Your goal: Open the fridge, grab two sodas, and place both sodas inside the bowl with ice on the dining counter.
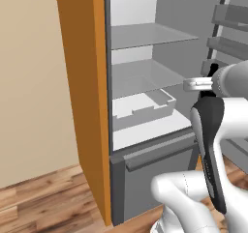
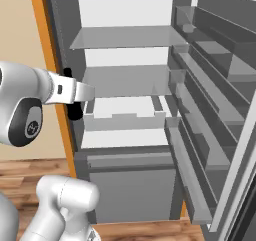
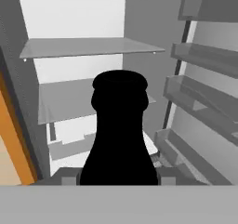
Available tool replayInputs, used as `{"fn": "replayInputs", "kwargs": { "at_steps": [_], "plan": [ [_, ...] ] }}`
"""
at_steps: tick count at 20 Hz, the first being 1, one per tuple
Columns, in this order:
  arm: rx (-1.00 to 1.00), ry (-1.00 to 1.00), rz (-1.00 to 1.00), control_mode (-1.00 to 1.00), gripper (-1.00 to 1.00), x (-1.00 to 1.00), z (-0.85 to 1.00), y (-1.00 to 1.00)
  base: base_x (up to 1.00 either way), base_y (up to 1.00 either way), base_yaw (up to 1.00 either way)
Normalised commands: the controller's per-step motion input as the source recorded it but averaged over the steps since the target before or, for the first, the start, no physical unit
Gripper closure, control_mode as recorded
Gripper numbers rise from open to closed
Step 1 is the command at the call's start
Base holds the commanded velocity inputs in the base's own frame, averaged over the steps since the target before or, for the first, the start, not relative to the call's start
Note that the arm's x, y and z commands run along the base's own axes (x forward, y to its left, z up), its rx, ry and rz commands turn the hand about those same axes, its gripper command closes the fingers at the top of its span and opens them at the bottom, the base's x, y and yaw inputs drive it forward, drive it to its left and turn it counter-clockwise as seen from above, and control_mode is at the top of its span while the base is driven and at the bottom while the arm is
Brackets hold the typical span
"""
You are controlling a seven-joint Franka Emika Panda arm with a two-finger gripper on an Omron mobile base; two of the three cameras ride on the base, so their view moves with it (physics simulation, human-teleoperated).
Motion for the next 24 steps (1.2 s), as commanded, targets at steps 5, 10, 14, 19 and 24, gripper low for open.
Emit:
{"fn": "replayInputs", "kwargs": {
  "at_steps": [5,10,14,19,24],
  "plan": [
    [0.00,0.00,0.00,1.00,1.00,0.00,0.00,0.00,-1.00,0.70,-0.08],
    [0.00,0.00,0.00,1.00,1.00,0.00,0.00,0.00,-1.00,0.85,-0.17],
    [0.00,0.00,0.00,1.00,1.00,0.00,0.00,0.00,-1.00,0.71,-0.30],
    [0.00,0.00,0.00,1.00,1.00,0.00,0.00,0.00,-1.00,0.47,-0.42],
    [0.00,0.00,0.00,1.00,1.00,0.00,0.00,0.00,-0.61,0.12,-0.60]
  ]
}}
